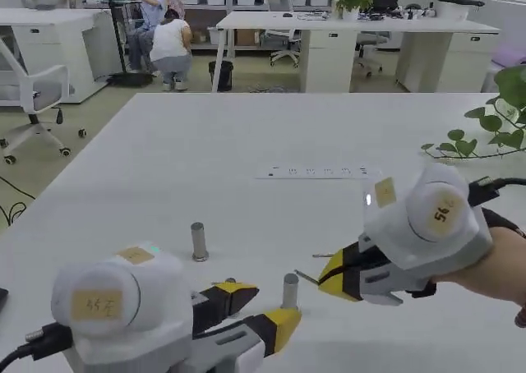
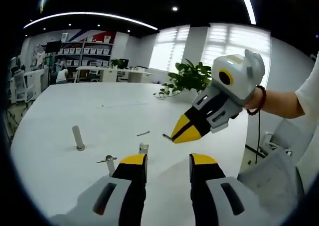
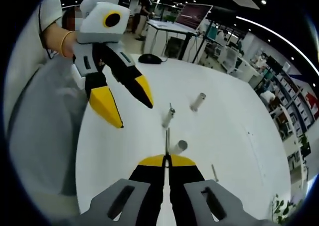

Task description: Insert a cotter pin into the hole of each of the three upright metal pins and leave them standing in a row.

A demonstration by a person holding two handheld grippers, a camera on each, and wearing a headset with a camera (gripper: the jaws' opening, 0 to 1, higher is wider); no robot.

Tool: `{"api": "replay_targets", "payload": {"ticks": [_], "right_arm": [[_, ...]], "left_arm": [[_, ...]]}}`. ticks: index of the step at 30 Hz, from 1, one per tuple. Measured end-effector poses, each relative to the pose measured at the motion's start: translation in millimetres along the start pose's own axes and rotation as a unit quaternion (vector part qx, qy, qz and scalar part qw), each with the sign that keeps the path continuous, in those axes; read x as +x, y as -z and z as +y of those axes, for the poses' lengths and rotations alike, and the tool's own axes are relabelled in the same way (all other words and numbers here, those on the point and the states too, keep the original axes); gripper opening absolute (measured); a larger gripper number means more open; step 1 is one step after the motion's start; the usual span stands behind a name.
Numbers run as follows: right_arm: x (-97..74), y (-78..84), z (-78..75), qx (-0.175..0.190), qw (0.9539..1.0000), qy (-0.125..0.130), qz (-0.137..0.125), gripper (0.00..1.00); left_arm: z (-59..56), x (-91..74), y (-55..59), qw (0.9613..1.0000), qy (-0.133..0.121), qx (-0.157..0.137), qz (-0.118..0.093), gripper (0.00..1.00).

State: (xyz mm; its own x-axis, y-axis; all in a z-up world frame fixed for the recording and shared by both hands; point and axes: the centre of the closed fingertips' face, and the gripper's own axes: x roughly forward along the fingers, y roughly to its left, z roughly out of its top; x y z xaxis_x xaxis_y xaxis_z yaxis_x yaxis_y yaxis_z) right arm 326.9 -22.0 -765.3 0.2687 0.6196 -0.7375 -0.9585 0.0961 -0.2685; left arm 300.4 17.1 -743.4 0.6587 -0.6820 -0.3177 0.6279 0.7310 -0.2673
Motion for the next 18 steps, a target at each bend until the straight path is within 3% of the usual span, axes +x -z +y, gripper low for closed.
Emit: {"api": "replay_targets", "payload": {"ticks": [10,18], "right_arm": [[2.0,-24.7,18.1,-0.012,0.9990,-0.005,-0.044,0.02],[2.4,-34.6,23.9,-0.018,0.9982,-0.007,-0.057,0.02]], "left_arm": [[-0.7,3.2,-3.7,0.9978,0.010,-0.063,-0.020,0.23],[-0.2,1.9,-6.6,0.9948,0.015,-0.095,-0.033,0.11]]}}
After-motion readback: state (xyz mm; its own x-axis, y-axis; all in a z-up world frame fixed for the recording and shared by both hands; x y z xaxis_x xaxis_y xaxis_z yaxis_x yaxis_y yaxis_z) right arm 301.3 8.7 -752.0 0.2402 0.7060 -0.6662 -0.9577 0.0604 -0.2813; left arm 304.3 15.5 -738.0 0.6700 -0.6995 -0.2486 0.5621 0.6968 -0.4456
